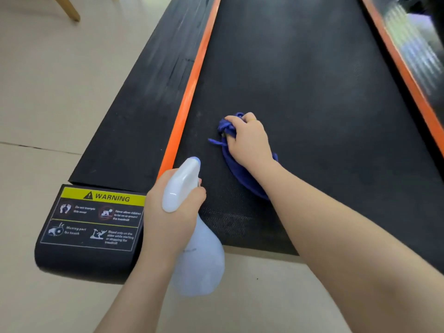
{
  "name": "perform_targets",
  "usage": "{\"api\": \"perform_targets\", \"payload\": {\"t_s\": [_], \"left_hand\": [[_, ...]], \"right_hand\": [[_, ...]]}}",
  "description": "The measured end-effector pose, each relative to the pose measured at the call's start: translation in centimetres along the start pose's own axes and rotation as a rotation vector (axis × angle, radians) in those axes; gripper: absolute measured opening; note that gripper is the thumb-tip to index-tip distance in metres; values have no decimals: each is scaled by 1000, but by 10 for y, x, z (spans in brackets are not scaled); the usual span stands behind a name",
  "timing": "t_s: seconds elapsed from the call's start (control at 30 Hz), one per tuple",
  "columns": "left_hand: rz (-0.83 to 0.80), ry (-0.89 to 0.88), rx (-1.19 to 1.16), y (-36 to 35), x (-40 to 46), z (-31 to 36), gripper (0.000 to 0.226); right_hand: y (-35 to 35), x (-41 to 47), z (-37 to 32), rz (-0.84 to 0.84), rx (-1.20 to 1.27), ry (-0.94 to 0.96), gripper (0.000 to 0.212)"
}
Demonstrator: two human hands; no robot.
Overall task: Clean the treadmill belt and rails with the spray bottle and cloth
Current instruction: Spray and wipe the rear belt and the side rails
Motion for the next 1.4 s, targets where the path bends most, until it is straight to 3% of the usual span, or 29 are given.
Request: {"api": "perform_targets", "payload": {"t_s": [0.2, 0.3, 0.47, 0.63, 0.7, 0.77, 0.87, 0.93, 1.07, 1.13, 1.17, 1.23, 1.3, 1.4], "left_hand": [[10, -8, -26, 2, -3, 4, 26], [13, -16, -10, 0, -4, 5, 25], [-1, -66, 7, 2, -10, 9, 24], [-78, -130, -10, -13, -21, 26, 14], [-142, -24, -14, -35, -9, 19, 11], [-221, 94, -5, -62, 6, 7, 17], [-282, 100, 37, -98, 9, -4, 28], [-339, 77, 80, -120, -9, 9, 27], [-327, -86, 170, -141, -46, 49, 28], [-332, -104, 205, -152, -58, 56, 22], [-330, -100, 210, -159, -61, 57, 17], [-317, -78, 196, -168, -68, 54, 16], [-282, -68, 164, -176, -79, 57, 24], [-313, -35, 246, -201, -98, 60, 17]], "right_hand": [[21, -96, -15, -138, 41, 350, 45], [22, -82, -1, -114, 40, 295, 45], [20, -39, 14, -39, -198, 14, 38], [43, -147, -9, -108, -151, 349, 45], [51, -150, 15, -133, -186, 387, 47], [67, -117, 64, -36, -229, 200, 45], [92, -94, 152, 66, -235, -246, 40], [103, -124, 162, 32, -238, -192, 39], [115, -213, 136, -60, -187, 180, 43], [116, -204, 147, -102, -182, 279, 42], [119, -186, 159, -78, -180, 239, 39], [128, -142, 198, 39, -182, -9, 36], [131, -113, 230, 53, -215, -245, 37], [137, -114, 236, -34, -60, -267, 34]]}}
Point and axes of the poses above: each hand's wrist, its own x-axis towards the middle knuckle, its own y-axis out of the back of the hand, z = x × y, the point moved 9 cm from there along x, towards the middle knuckle, and after that the axes turned 1 degree about y, right-handed, at the moved point
